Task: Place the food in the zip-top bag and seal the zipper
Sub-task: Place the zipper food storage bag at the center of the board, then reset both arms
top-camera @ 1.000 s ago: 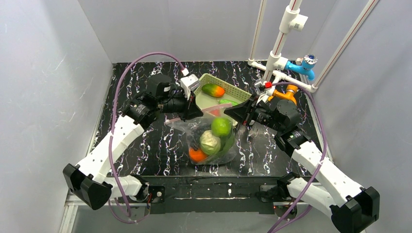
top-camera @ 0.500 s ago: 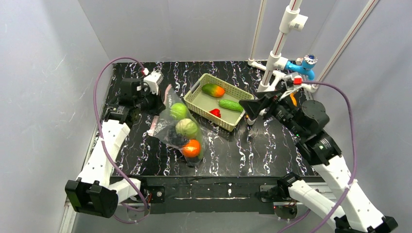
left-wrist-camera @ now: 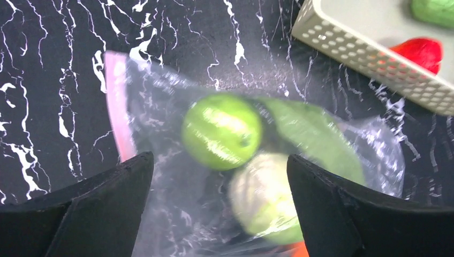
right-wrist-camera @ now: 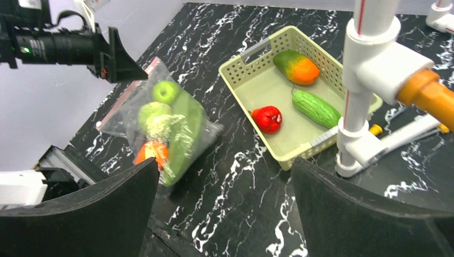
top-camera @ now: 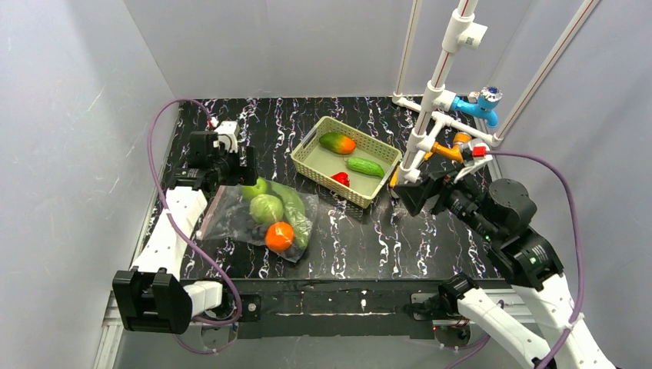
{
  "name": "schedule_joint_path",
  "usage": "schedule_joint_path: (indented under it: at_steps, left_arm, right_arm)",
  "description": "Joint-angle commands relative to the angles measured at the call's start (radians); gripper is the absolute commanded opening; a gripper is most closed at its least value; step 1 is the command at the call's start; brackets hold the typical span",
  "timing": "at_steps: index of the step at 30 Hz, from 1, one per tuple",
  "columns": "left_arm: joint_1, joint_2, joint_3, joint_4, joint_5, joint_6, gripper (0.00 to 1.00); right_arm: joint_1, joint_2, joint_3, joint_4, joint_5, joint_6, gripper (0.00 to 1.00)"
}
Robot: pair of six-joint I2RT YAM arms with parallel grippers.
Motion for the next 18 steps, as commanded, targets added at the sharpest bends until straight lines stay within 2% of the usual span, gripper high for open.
schedule_joint_path:
  at_steps: [1, 7, 12, 15, 18]
  left_arm:
    - [0.008, -0.076, 0.121, -0.071, 0.016, -0.152, 0.97]
    - [0.008, -0.289, 0.208, -0.097, 0.169, -0.294, 0.98]
    - [0.008, -0.502, 0.15, 0.04, 0.314, -0.469, 0.98]
    - [0.008, -0.597, 0.123, 0.1, 0.315, -0.55, 0.98]
    - [0.008, -0.659, 0.116, 0.099, 0.287, -0.559, 0.98]
  right_arm:
    - [-0.001, -0.051, 0.048, -0.121, 0.069, -0.041, 0.98]
    - [-0.001, -0.105, 0.11, -0.216, 0.135, -0.012, 0.98]
    - [-0.001, -0.101, 0.247, -0.32, 0.166, -0.022, 0.98]
    - [-0.001, -0.096, 0.329, -0.369, 0.178, -0.037, 0.98]
    - [-0.001, -0.111, 0.369, -0.396, 0.209, -0.042, 0.98]
